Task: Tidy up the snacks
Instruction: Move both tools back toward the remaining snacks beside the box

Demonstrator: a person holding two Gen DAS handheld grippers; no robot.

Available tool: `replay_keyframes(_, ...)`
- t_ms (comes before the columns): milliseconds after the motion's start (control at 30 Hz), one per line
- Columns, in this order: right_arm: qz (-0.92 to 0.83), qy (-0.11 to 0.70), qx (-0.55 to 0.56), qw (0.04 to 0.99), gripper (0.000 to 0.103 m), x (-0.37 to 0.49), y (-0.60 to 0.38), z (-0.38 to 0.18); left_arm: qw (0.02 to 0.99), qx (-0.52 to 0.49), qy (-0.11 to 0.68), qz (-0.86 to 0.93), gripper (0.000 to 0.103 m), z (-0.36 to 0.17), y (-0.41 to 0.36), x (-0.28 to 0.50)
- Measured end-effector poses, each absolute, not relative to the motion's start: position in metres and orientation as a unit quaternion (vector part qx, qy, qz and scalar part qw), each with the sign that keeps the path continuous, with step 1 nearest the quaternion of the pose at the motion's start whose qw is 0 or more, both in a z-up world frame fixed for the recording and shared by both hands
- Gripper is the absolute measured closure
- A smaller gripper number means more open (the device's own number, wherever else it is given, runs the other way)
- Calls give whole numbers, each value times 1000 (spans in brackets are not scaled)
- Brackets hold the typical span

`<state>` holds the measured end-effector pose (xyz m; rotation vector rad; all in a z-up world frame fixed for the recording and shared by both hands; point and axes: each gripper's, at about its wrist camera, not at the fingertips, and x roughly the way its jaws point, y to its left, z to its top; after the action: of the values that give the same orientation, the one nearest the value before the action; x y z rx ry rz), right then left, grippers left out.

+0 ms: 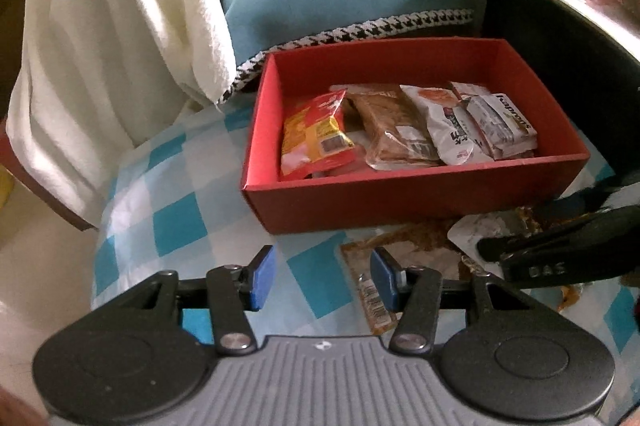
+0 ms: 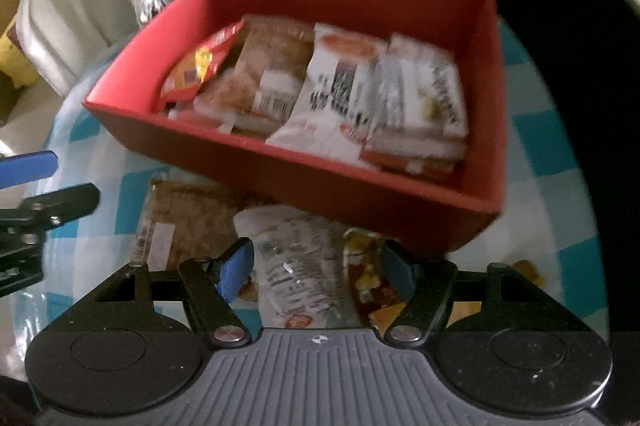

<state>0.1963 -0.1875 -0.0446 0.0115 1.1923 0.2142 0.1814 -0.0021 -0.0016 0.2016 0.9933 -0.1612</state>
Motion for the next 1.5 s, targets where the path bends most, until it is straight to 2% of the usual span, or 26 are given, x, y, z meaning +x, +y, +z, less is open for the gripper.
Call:
replay_keyframes(167, 105, 558, -8, 823, 18, 198, -176, -53, 867, 93, 481, -91, 57, -3, 2, 183)
replay_keyframes(233, 98, 555, -18, 826, 17, 196, -171, -56, 865, 92, 485, -96, 57, -4, 3, 183)
replay_keyframes(333, 112, 552, -46, 825, 32, 190, -160, -51, 863, 98, 485, -99, 57, -6, 1, 183)
replay_keyframes(500, 119, 558, -29, 820, 62, 177, -168, -39, 850, 98, 499, -138, 57, -16, -3, 183)
replay_keyframes(733, 133, 576, -42, 806, 66, 144, -178, -36, 843, 158, 454, -241, 56, -25, -25, 182)
replay_keyframes(767, 135, 578, -41, 804, 74, 138, -181, -35, 841, 165, 447, -256, 55, -25, -28, 182)
replay_keyframes(800, 139, 581, -40, 801, 75, 136, -183, -34, 839, 174, 439, -270, 51, -26, -31, 182)
replay_keyframes(933, 141, 585, -22, 798, 74, 131, -195, -33, 823, 215, 421, -314, 44, -37, -51, 192)
replay_keyframes(1067, 146, 584, -9, 799, 65, 133, -201, -33, 797, 224, 445, -341, 44, -56, -65, 205)
replay_keyframes(1133, 149, 584, -8, 798, 61, 134, -203, -34, 794, 210, 449, -352, 33, -63, -67, 206)
replay_keyframes(1200, 155, 584, -9, 797, 59, 133, -205, -36, 793, 218, 446, -354, 31, -65, -71, 203)
replay_keyframes(1267, 156, 585, -7, 796, 56, 132, -207, -37, 800, 207, 450, -339, 32, -65, -73, 199)
replay_keyframes(1367, 163, 585, -11, 794, 48, 130, -206, -39, 805, 190, 457, -327, 40, -62, -69, 185)
replay_keyframes(1400, 164, 585, -13, 794, 48, 128, -207, -39, 805, 183, 461, -326, 46, -61, -66, 178)
replay_keyframes(1500, 161, 582, -26, 797, 48, 123, -203, -41, 805, 179, 474, -309, 51, -57, -61, 157)
